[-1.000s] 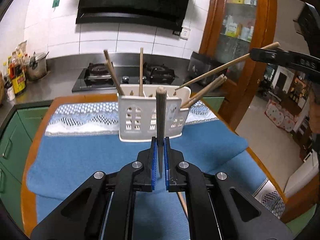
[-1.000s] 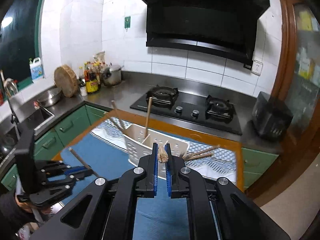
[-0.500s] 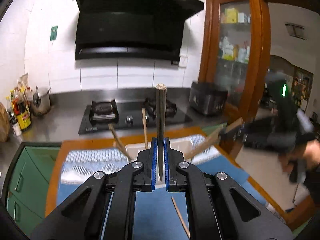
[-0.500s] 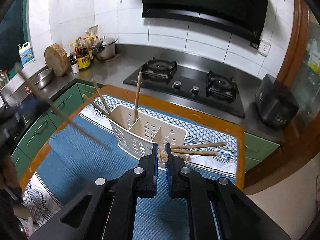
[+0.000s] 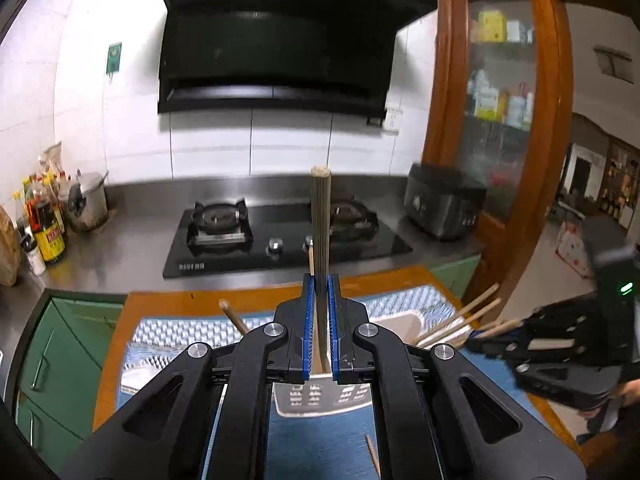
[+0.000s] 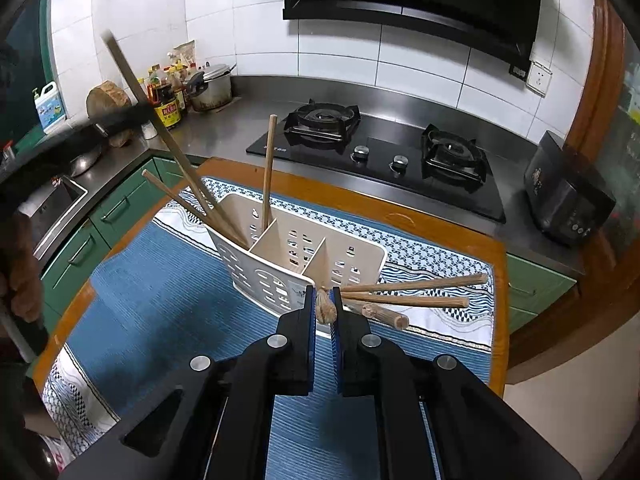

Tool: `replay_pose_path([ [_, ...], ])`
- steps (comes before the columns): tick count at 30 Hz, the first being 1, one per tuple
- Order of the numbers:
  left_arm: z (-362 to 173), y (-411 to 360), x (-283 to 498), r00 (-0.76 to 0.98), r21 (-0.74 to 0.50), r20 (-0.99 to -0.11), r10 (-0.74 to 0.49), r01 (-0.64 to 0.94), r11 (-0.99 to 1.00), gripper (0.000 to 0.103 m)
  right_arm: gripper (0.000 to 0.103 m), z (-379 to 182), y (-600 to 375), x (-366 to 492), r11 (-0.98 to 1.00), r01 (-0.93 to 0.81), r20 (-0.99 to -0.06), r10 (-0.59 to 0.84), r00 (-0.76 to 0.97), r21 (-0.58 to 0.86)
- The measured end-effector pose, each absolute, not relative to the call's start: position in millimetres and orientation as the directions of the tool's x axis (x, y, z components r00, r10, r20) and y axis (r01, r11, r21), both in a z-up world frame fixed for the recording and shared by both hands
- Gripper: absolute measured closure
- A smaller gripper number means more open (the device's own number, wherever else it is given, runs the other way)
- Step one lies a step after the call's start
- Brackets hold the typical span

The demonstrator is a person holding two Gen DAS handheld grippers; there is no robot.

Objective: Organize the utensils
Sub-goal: 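Drop the left tool's chopstick into the holder while the right tool releases its own, then move the right tool down to the last chopstick on the towel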

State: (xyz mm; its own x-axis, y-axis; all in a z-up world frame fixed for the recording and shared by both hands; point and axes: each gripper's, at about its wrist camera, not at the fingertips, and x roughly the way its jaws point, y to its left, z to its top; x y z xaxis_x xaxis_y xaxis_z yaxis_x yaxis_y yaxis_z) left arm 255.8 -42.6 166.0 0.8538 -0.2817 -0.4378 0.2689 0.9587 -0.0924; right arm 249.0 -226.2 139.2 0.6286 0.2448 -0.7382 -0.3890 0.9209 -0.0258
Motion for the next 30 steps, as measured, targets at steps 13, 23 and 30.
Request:
replay_pose_path([
  [13, 145, -49, 236, 0.84, 0.008, -0.48, -0.255, 0.295, 0.956, 0.058, 0.083, 161, -238, 195, 0.927, -0.375, -0.621, 0.286, 0.73, -0.014],
  [23, 137, -47, 170, 0.842, -0.013, -0.446, -0.303, 0.333, 0.943, 0.028, 0.082, 97, -218, 123, 0.914, -0.403, -0.654, 0.335, 0.678, 0.05],
  [30, 102, -28, 129, 0.83, -0.073, -0.466, -0.307, 0.31, 0.948, 0.019, 0.082, 25, -206, 111, 0.91, -0.372, -0.728, 0.38, 0.571, 0.183],
])
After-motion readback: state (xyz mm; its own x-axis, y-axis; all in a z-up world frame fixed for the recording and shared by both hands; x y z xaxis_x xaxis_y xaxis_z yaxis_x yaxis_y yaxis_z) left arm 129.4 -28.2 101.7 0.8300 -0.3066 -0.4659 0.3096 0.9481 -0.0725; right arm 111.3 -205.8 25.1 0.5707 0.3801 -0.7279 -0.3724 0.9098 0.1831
